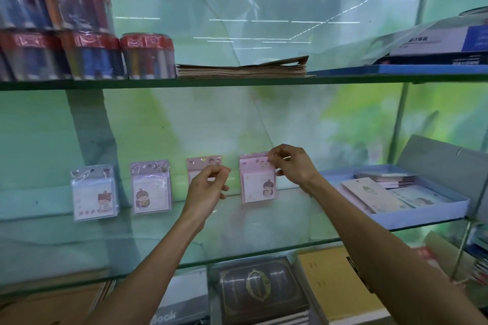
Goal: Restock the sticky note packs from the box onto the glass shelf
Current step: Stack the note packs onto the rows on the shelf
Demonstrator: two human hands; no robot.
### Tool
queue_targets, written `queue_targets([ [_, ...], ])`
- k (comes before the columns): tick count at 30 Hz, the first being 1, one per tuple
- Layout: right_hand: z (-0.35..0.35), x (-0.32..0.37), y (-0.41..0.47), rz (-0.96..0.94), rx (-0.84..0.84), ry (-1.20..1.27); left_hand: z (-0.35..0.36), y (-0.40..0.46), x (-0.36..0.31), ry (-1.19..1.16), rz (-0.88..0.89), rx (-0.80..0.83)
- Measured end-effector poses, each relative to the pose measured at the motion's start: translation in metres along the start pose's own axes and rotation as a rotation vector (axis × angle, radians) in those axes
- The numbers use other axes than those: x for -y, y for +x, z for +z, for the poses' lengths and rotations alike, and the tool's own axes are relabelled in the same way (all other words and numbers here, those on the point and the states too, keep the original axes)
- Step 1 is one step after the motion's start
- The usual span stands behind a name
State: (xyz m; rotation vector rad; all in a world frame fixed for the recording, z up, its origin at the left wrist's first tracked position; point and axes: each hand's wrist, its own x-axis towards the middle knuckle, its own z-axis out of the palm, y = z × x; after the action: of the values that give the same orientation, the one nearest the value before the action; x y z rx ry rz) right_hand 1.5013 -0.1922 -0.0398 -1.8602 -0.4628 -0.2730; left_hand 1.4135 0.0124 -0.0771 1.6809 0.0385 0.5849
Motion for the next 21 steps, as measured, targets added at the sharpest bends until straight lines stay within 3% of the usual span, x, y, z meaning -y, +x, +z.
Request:
queue_targets([
  [14,-0.013,-0.009,0.004,-0.002,-0.129,-0.098,0.015,0.001,0.003,-0.012,0.015,0.022],
  [21,-0.091,-0.027,-0.024,-0.008,-0.186,-0.489,0.075,-0.008,0.003,-0.074,0.004,0.151],
])
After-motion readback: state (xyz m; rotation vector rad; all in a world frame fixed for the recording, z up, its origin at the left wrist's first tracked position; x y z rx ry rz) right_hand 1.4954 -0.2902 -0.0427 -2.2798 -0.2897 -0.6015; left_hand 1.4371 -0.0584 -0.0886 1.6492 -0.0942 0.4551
